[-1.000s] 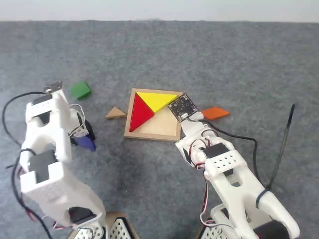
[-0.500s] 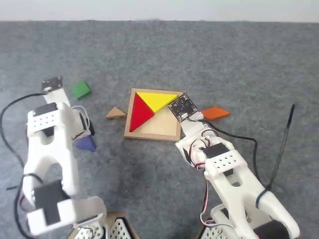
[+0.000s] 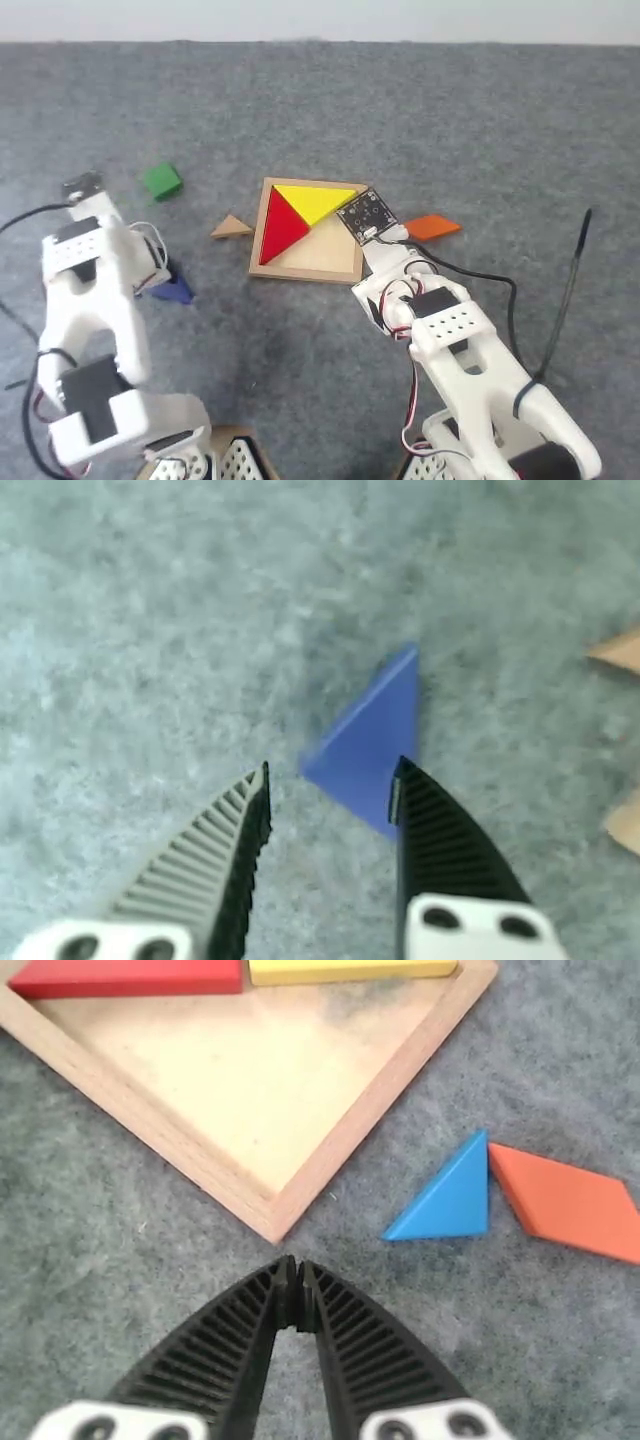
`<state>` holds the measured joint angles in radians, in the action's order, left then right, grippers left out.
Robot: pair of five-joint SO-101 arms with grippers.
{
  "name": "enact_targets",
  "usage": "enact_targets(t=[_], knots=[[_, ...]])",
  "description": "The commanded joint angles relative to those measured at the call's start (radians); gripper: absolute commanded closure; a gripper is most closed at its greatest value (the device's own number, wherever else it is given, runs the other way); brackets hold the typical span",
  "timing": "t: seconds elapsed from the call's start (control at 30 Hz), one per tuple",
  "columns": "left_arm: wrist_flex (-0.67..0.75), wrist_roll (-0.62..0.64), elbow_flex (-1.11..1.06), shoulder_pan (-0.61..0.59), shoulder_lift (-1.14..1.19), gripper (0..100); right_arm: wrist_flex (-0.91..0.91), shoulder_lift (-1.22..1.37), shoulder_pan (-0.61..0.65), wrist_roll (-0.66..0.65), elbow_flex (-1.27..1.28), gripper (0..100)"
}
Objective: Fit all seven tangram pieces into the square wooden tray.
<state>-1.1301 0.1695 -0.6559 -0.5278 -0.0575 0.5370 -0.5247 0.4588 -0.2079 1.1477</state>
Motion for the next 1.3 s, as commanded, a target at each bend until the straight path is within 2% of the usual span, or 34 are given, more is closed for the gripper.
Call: enact_targets(t=[0.0, 0.5, 0.63, 0.8, 1.1, 1.27], knots=[[0.048, 0.011, -0.025, 0.035, -0.003, 81, -0.012, -0.012, 0.007, -0.012, -0.009, 98.9], [0.094, 0.048, -0.053, 0.025, 0.034, 80, -0.012, -0.012, 0.007, -0.012, -0.009, 98.9], [0.009, 0.046, 0.030, 0.020, 0.143, 75, -0.012, -0.012, 0.007, -0.012, -0.009, 98.9], [-0.006, 0.046, 0.068, 0.018, 0.183, 75, -0.012, -0.012, 0.007, -0.012, -0.009, 98.9], [0.015, 0.040, 0.044, 0.020, 0.152, 82, -0.012, -0.012, 0.007, -0.012, -0.009, 98.9], [0.015, 0.040, 0.044, 0.020, 0.152, 83, -0.012, -0.012, 0.007, -0.012, -0.009, 98.9]])
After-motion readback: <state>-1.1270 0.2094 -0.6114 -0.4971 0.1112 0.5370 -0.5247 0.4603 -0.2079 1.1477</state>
